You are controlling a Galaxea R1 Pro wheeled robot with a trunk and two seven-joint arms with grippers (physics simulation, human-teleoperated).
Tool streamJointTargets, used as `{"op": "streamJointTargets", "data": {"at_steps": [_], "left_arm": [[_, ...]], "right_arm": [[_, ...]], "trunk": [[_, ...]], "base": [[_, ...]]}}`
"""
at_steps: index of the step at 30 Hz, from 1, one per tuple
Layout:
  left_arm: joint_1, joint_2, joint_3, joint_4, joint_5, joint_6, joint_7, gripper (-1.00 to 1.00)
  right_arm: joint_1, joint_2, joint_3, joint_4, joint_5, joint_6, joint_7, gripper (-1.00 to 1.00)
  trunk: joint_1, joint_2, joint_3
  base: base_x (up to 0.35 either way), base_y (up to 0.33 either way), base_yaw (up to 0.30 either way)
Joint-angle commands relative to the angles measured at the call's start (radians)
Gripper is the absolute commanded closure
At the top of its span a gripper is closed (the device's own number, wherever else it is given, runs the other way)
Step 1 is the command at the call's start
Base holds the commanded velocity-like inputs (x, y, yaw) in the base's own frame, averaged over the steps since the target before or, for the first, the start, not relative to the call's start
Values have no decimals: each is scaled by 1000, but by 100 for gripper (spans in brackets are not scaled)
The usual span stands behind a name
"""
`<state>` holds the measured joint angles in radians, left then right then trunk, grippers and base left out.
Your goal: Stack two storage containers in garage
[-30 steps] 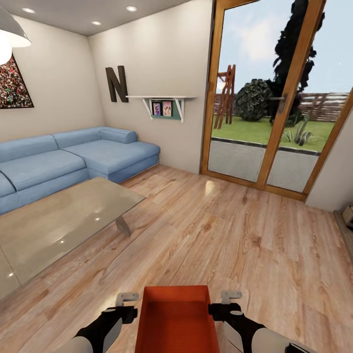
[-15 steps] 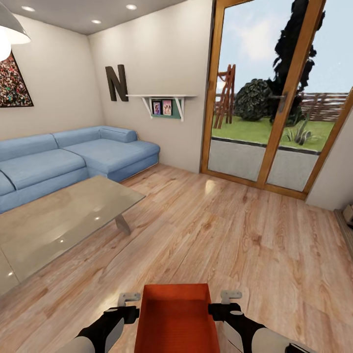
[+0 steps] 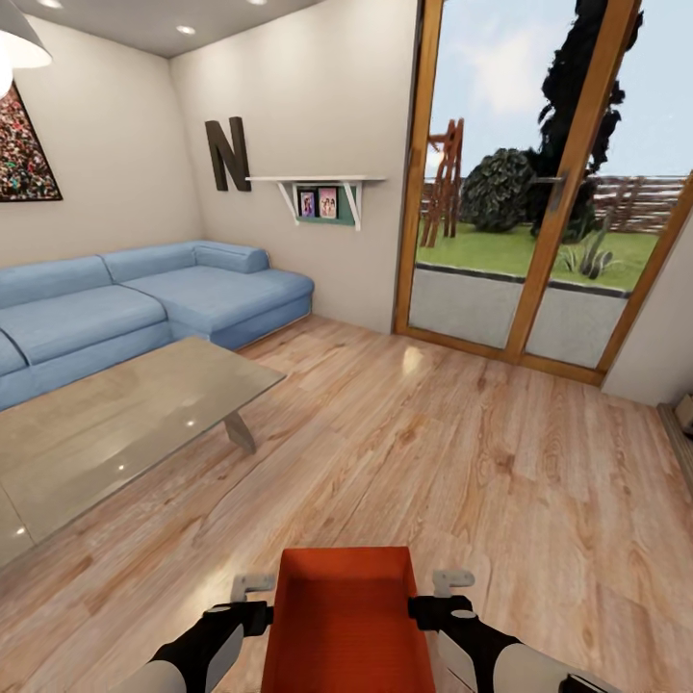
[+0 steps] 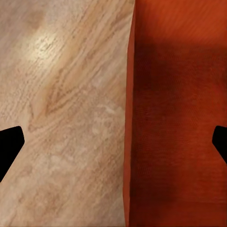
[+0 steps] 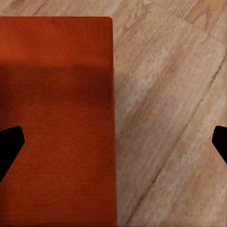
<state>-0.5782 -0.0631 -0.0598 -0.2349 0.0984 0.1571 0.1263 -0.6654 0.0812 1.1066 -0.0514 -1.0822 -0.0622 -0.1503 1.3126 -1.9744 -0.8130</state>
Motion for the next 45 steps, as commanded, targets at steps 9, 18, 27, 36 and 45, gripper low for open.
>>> {"op": "streamJointTargets", "data": {"at_steps": [9, 18, 27, 36, 45], "left_arm": [[0, -1, -6, -3, 9, 6, 6, -100], [0, -1, -6, -3, 9, 6, 6, -100], [0, 0, -6, -3, 9, 6, 6, -100], [0, 0, -6, -3, 9, 5, 6, -100], [0, 0, -6, -3, 9, 4, 6, -100]], "right_arm": [[0, -1, 9, -1, -10, 0, -34, -100], [0, 1, 10, -1, -9, -8, -83, -100], [0, 2, 10, -1, -9, -5, -82, -100], [0, 1, 12, -1, -8, -9, -77, -100], [0, 1, 12, -1, -8, -10, -82, -100]], "trunk": [[34, -64, -36], [69, -127, -78], [103, -190, -113], [138, -253, -142], [172, -316, -172]], "base": [[0, 0, 0], [0, 0, 0], [0, 0, 39], [0, 0, 127], [0, 0, 7]]}}
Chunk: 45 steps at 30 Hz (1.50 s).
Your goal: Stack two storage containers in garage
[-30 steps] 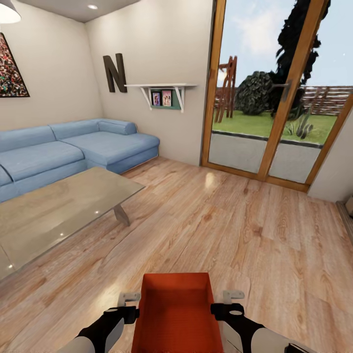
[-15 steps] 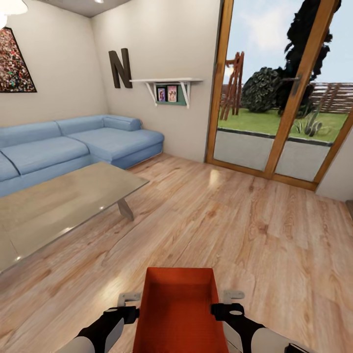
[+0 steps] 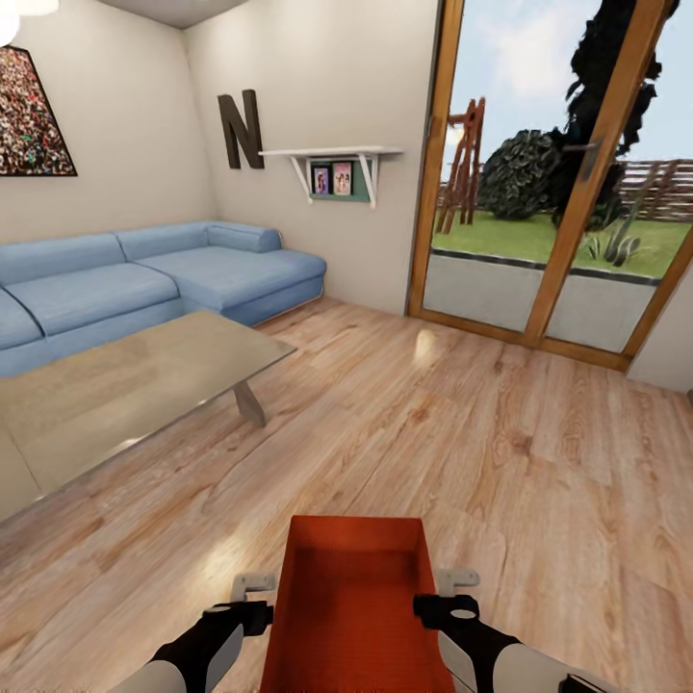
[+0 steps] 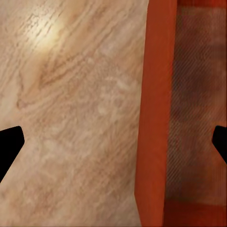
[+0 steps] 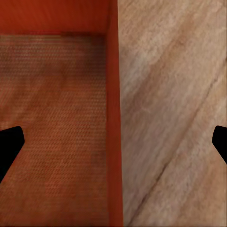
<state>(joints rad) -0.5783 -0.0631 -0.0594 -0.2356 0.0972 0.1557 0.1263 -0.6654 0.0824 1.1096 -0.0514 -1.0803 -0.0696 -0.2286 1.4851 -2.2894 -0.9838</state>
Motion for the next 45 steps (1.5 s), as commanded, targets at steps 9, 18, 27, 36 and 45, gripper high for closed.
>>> {"op": "streamJointTargets", "data": {"at_steps": [9, 18, 27, 36, 45], "left_arm": [[0, 0, -7, -2, 11, 6, 6, -100], [0, -1, -5, -4, 12, 6, 6, -100], [0, -3, -5, -4, 12, 7, 6, -100], [0, -2, -5, -4, 12, 7, 4, -100], [0, -1, -5, -4, 12, 7, 4, -100]], "right_arm": [[0, -1, 9, -1, -10, -4, -3, -100], [0, -1, 9, -1, -10, -4, 1, -100], [0, -1, 9, -1, -10, -4, 3, -100], [0, -1, 9, -1, -10, -5, 3, -100], [0, -1, 9, -1, -10, -6, 3, -100]], "trunk": [[34, -64, -42], [42, -78, -54], [42, -78, -54], [42, -78, -55], [42, -78, -69]], "base": [[0, 0, 66], [0, 0, 30], [0, 0, 0], [0, 0, 0], [0, 0, 0]]}}
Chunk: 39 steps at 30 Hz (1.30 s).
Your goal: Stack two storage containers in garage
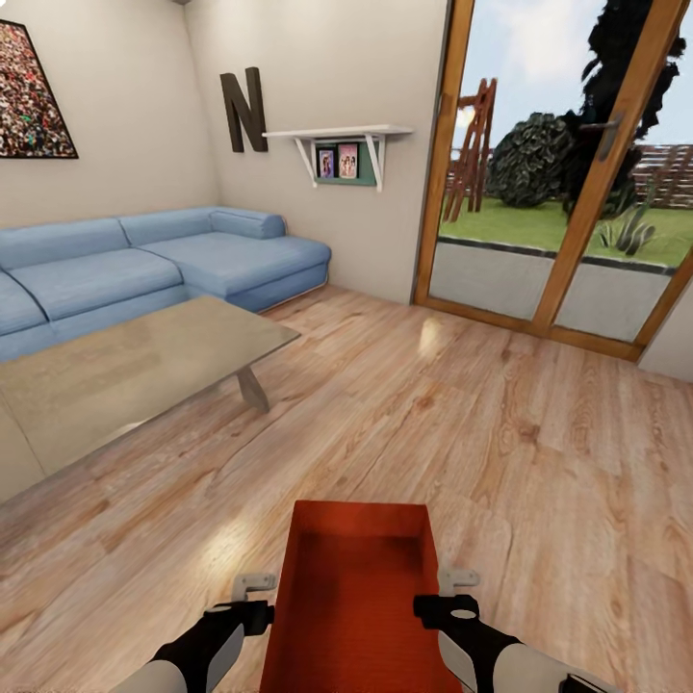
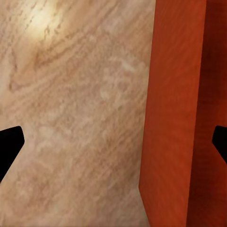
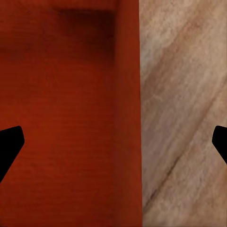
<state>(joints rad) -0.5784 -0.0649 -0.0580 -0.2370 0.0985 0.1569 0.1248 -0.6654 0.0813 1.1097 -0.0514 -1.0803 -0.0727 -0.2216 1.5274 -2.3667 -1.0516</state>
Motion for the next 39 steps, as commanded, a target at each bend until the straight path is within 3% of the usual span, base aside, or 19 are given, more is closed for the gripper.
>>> {"op": "streamJointTargets", "data": {"at_steps": [1, 27, 39], "left_arm": [[0, 0, -6, -2, 10, 6, 6, -100], [0, 0, -6, -2, 9, 4, 4, -100], [0, -15, -9, -1, 8, 4, 6, -100]], "right_arm": [[0, 0, 9, -1, -10, -2, -4, -100], [0, -1, 9, -1, -10, -3, -12, -100], [0, -4, 9, -1, -11, -4, -6, -100]], "trunk": [[0, 0, -2], [0, 0, -9], [0, 0, -9]], "base": [[0, 0, 0], [0, 0, 0], [0, 0, 0]]}}
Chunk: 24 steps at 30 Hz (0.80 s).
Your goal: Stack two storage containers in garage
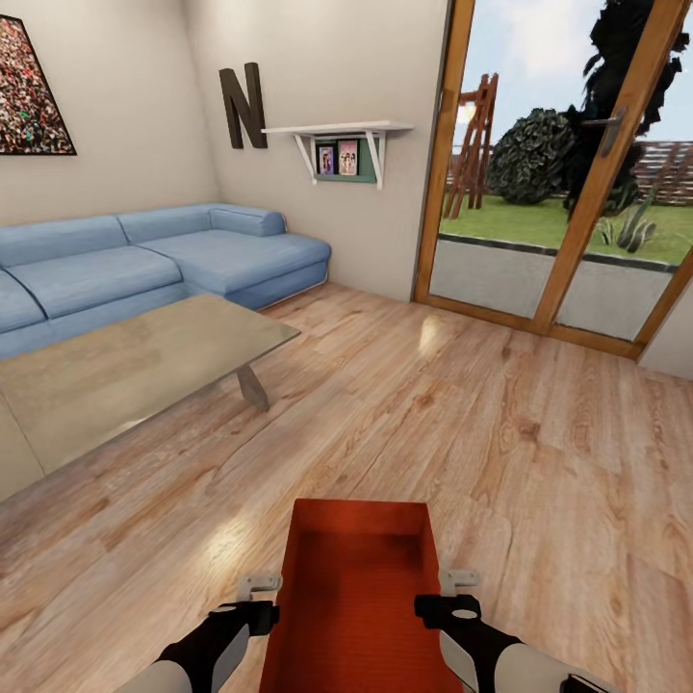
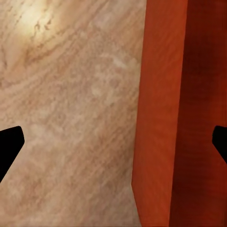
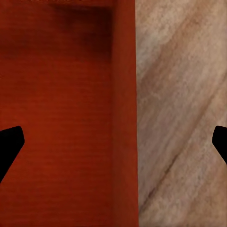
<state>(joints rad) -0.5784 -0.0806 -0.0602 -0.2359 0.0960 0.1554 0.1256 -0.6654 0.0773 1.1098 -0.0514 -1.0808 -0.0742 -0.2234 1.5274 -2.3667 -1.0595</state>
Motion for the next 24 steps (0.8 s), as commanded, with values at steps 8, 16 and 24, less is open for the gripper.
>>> {"op": "streamJointTargets", "data": {"at_steps": [8, 16, 24], "left_arm": [[0, -2, -7, -2, 10, 4, 5, -100], [0, -1, -7, -2, 9, 0, 5, -100], [0, -1, -7, -1, 8, -2, 5, -100]], "right_arm": [[0, 0, 4, 1, -14, -1, -11, -100], [0, 1, 4, 1, -14, -1, -11, -100], [0, 1, 5, 1, -14, -3, -7, -100]], "trunk": [[0, 0, -1], [0, 0, -1], [0, 0, -1]], "base": [[0, 0, -77], [0, 0, -9], [0, 0, -2]]}}
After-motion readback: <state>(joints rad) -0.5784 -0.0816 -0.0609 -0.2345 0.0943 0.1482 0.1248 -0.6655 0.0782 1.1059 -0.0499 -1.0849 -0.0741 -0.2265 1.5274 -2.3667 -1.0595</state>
